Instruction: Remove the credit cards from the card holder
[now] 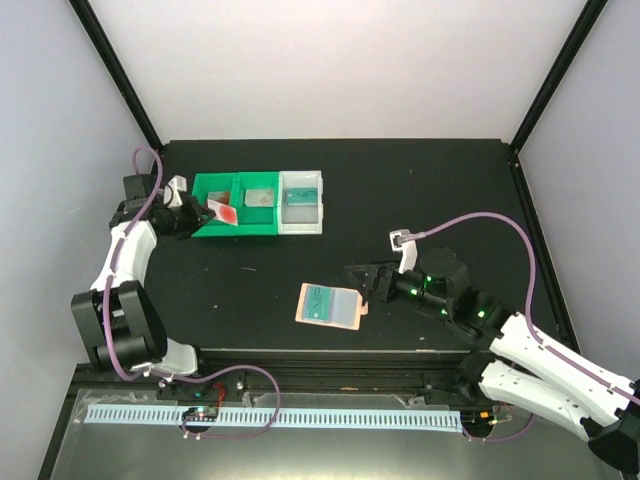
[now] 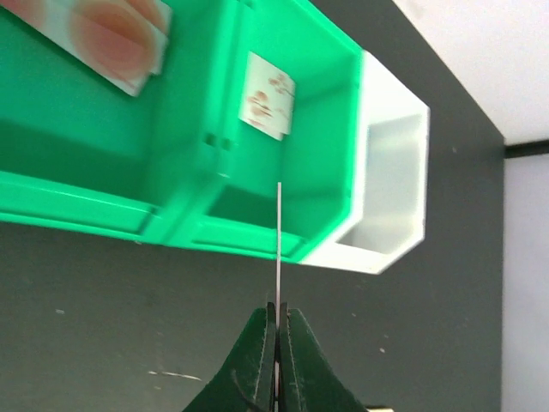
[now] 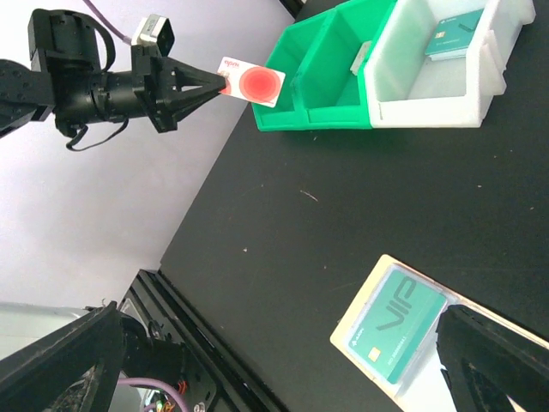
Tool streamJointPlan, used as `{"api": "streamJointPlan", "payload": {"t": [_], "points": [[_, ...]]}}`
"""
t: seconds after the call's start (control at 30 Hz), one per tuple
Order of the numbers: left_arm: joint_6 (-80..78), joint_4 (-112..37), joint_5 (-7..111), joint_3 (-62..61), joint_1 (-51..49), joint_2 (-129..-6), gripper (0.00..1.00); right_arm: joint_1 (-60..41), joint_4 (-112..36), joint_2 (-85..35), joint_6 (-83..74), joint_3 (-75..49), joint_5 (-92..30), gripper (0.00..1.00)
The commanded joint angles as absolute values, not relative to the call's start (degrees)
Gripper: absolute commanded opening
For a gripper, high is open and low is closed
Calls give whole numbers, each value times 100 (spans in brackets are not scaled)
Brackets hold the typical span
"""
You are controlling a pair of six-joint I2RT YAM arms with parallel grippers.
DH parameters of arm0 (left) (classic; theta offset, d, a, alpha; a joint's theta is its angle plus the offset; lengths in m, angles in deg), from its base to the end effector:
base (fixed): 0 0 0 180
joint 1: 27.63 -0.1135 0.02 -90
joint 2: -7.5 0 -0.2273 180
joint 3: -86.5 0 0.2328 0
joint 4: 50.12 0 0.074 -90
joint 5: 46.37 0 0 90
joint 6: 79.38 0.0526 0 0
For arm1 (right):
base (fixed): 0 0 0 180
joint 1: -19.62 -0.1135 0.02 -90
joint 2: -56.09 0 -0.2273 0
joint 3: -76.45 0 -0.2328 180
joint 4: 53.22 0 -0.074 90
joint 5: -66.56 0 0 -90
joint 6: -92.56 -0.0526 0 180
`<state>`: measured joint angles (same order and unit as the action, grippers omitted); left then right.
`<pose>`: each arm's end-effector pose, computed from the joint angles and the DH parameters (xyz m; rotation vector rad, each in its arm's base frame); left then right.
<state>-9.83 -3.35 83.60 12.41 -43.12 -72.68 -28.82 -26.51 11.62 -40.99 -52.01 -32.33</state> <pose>0.2805 0.0427 0.2216 -0.4582 2.3562 -0.9003 0.1316 0.1606 0.2590 -0.2053 2.1004 1.1822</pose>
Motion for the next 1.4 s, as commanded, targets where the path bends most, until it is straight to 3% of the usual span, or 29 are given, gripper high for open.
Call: {"api": "streamJointPlan", "payload": {"t": [0.0,0.57,1.37], "points": [[-564,32,7959,617,-4551,-7636,2,-2871,-2876,1232,-4014,-5274,-3161,100],[-43,293,7567,-1496,-4662,-9579,2,-2870,-2895,1223,-3702,-5108,-3162,100],[-522,-697,8090,-1692,-4397,-10839,2,-2870,-2986,1178,-3875,-5136,-3060,100]]}}
